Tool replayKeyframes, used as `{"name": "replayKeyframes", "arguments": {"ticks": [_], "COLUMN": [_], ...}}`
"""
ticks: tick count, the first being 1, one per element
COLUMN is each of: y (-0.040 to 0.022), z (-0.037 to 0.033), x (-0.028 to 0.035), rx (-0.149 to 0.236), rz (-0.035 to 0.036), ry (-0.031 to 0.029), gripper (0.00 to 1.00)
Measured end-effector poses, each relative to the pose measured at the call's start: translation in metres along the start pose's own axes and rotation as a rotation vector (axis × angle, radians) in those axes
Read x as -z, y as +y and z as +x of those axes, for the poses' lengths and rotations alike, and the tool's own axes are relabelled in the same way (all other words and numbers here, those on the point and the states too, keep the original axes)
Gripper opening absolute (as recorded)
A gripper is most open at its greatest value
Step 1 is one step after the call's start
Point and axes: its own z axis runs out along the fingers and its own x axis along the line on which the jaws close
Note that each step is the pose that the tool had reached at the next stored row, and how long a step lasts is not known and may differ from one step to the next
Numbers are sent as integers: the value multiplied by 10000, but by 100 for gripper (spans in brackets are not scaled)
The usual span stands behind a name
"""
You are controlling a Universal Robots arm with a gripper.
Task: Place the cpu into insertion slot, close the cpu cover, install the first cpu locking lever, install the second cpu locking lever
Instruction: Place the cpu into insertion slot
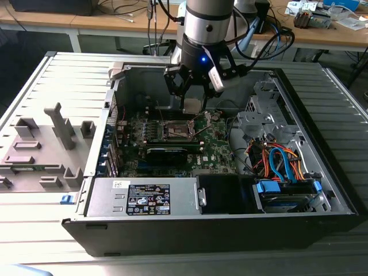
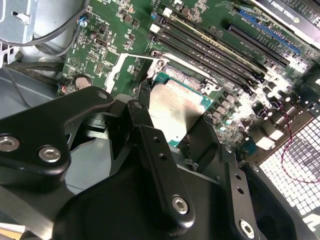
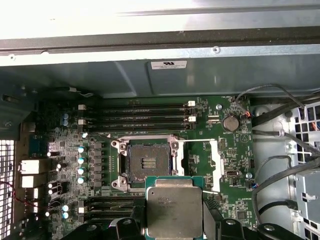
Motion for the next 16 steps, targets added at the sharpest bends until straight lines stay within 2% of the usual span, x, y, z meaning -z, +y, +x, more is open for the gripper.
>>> {"name": "replayKeyframes", "arguments": {"ticks": [16], "y": [-26], "z": [-1], "x": [-33], "rx": [0], "rz": [0], "ry": [0], "gripper": [55]}}
